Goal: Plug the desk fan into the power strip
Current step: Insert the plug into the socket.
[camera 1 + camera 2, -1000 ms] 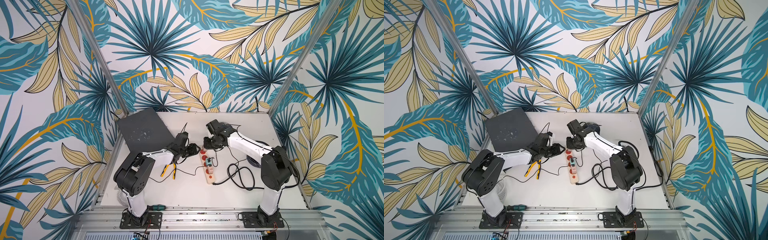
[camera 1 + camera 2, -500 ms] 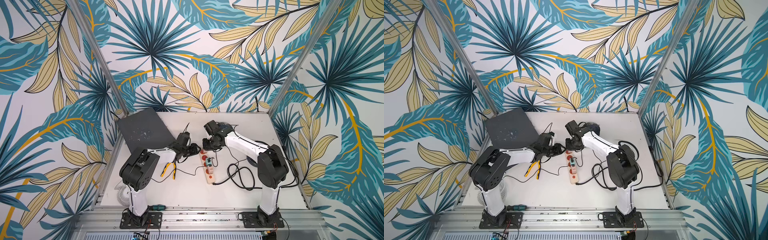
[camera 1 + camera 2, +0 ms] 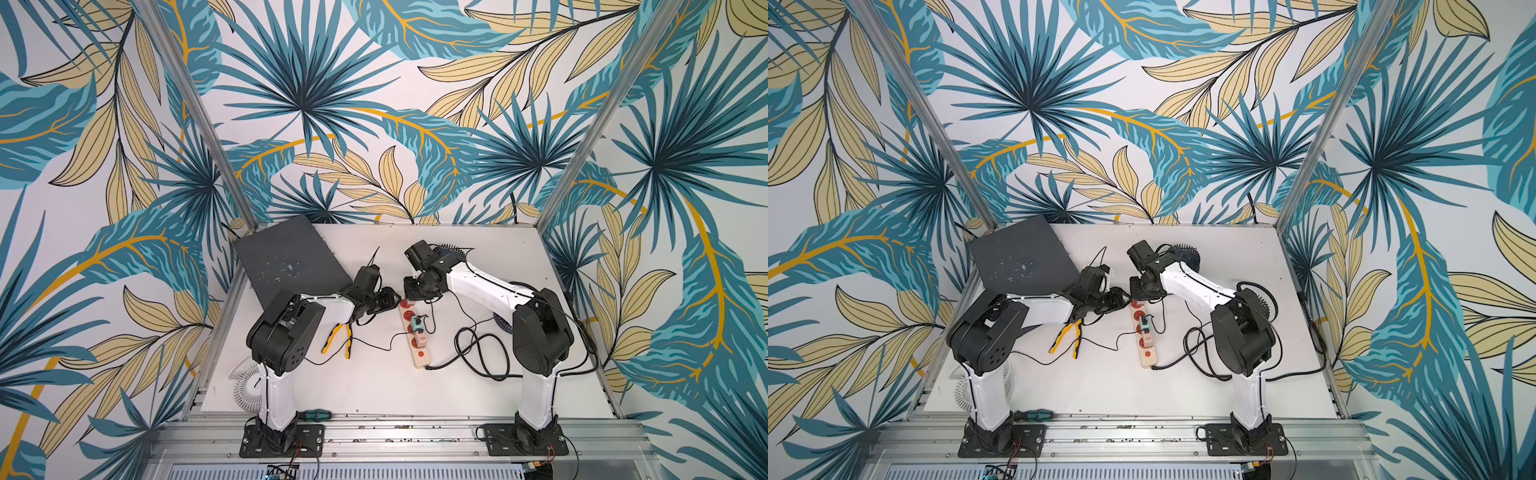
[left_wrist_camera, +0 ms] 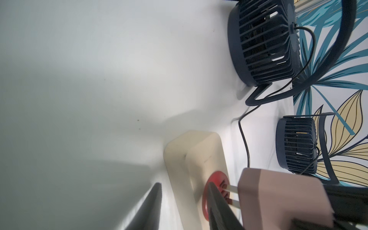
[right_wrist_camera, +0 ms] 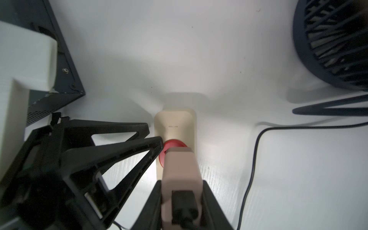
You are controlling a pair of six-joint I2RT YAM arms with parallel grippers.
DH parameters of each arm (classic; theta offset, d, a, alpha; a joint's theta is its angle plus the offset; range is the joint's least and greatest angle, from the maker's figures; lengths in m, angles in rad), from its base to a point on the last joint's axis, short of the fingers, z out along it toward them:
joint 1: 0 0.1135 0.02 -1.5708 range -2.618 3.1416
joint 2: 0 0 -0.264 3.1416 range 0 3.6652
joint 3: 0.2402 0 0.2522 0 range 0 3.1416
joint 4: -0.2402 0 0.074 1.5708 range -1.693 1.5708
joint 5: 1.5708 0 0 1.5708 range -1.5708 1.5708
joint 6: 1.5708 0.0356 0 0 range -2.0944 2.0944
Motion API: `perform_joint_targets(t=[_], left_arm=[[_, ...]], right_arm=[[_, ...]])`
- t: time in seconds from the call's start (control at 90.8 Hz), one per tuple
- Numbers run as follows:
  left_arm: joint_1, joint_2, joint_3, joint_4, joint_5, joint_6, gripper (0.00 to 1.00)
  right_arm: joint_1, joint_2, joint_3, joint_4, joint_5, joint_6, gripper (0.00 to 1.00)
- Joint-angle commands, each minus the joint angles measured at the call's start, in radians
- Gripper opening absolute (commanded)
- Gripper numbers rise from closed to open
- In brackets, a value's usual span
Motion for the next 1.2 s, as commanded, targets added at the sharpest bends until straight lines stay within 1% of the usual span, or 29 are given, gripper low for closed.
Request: perform_joint_targets(t=[0.0, 0.077, 0.353, 0.485, 0.518, 0.573, 0.639, 0.727, 0.848, 0.936, 1.102, 1.19], left_arm=[[0.006, 0.015, 0.019, 0.014, -0.004, 0.013, 0.39], [0.006, 0.019, 0.019, 0.015, -0.004, 0.012, 0.37], [0.007, 0.023, 0.019, 0.012, -0.004, 0.014, 0.36], [0.008, 0.02, 0.018, 0.006, -0.003, 0.017, 0.34], [0.009, 0.019, 0.017, 0.006, -0.006, 0.017, 0.34], [0.011, 0.016, 0.014, 0.006, -0.01, 0.017, 0.33], [0.013, 0.011, 0.011, 0.007, -0.014, 0.016, 0.33], [0.015, 0.002, 0.008, 0.005, -0.015, 0.018, 0.33], [0.017, -0.013, 0.005, -0.006, -0.012, 0.028, 0.33], [0.016, -0.026, 0.003, -0.016, -0.018, 0.043, 0.33], [0.017, -0.06, -0.011, -0.033, -0.028, 0.056, 0.34], [0.016, -0.095, -0.027, -0.047, -0.036, 0.059, 0.34]], right_arm=[[0.013, 0.058, -0.013, -0.079, 0.027, -0.013, 0.0], [0.02, 0.073, -0.006, -0.097, 0.034, -0.015, 0.0], [0.034, 0.09, -0.034, -0.123, 0.053, -0.012, 0.0], [0.036, 0.132, -0.025, -0.133, 0.073, -0.024, 0.0], [0.064, 0.15, -0.025, -0.138, 0.08, -0.027, 0.0], [0.079, 0.188, -0.032, -0.147, 0.086, -0.029, 0.0], [0.099, 0.226, -0.075, -0.126, 0.084, -0.027, 0.0], [0.111, 0.253, -0.175, -0.061, 0.045, -0.007, 0.0], [0.136, 0.285, -0.269, -0.027, 0.055, 0.002, 0.0], [0.138, 0.299, -0.343, 0.041, 0.028, 0.01, 0.0], [0.136, 0.371, -0.357, 0.095, -0.011, 0.025, 0.0], [0.14, 0.353, -0.387, 0.119, -0.018, 0.042, 0.0]])
